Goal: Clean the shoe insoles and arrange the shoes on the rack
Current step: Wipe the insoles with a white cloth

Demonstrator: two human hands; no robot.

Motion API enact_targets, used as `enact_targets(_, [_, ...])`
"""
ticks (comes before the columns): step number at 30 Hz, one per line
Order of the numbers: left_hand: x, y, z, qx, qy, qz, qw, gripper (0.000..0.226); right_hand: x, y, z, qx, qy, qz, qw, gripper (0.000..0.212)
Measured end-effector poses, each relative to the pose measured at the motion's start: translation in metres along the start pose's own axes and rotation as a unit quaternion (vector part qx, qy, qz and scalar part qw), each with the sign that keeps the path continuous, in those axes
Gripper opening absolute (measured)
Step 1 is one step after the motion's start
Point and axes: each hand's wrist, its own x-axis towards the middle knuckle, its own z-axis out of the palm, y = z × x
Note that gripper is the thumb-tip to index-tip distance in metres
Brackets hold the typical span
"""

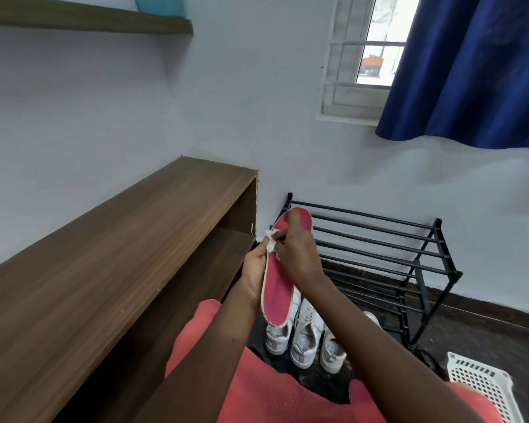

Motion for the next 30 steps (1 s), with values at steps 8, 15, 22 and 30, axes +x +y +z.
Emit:
enact_targets(8, [-0.005, -0.002, 0.004, 0.041, -0.009, -0.012, 0.999, 0.04, 0.016, 0.01, -0.001, -0.03, 0.042, 0.066, 0.997, 0.026])
enact_targets(15, [0.004, -0.003, -0.009, -0.007, -0.023, -0.003, 1.0, 0.065, -0.021, 0.009, 0.003, -0.023, -0.05, -0.01, 0.998, 0.024])
enact_targets(22, [-0.002, -0.003, 0.002, 0.066, -0.031, -0.031, 0.997, 0.056, -0.011, 0.015, 0.007, -0.044, 0.019, -0.002, 0.999, 0.025])
enact_targets(30, [-0.011, -0.007, -0.003, 0.084, -0.052, -0.025, 0.995, 0.058, 0.025, 0.03, -0.006, -0.022, 0.066, 0.078, 0.995, 0.031])
